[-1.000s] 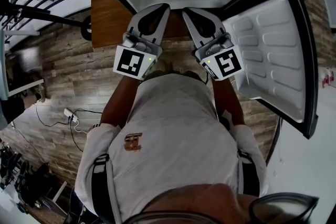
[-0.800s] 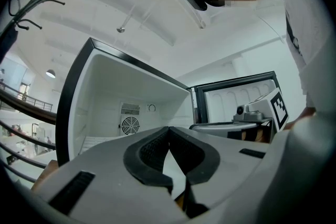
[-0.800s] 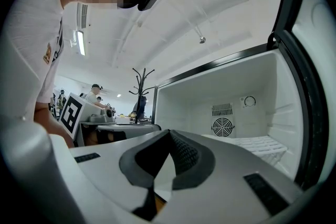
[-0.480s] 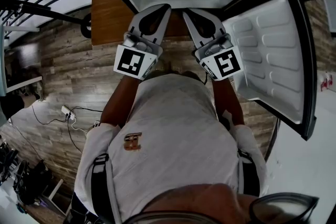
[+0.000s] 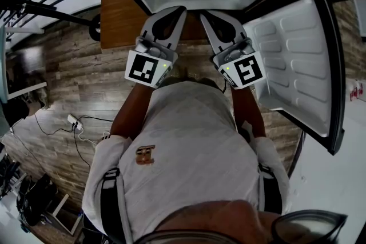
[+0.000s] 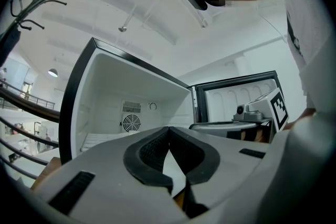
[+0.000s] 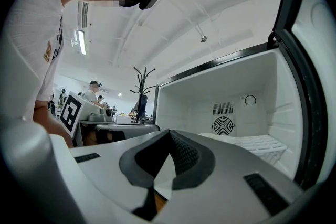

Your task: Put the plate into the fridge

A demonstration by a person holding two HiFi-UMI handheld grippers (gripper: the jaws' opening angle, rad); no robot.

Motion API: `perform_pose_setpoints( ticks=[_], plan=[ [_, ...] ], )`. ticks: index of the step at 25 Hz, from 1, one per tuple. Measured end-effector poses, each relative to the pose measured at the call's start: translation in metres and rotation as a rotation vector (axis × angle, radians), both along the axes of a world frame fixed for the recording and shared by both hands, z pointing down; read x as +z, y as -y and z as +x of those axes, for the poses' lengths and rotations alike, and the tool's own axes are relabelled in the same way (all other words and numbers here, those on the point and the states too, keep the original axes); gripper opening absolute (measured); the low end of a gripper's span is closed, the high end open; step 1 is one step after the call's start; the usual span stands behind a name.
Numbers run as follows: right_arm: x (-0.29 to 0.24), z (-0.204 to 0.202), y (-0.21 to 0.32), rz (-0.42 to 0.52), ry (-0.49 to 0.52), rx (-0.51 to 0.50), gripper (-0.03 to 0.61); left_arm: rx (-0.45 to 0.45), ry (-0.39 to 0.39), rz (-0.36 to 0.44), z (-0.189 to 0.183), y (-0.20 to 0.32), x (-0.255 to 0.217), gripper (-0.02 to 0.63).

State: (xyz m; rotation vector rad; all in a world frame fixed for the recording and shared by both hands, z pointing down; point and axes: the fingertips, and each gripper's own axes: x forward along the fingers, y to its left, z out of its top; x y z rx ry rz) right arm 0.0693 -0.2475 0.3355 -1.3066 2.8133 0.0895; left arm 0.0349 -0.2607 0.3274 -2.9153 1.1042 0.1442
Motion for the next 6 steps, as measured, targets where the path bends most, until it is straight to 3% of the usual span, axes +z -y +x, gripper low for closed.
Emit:
perform_pose_setpoints(
  ticks=[6],
  plan=[
    [0.0015, -0.0007, 0.0023, -0.004, 0.006, 0.002, 0.032, 0.003, -0.021, -0.002, -0.0016, 0.0013, 0.0023, 0.018]
  ],
)
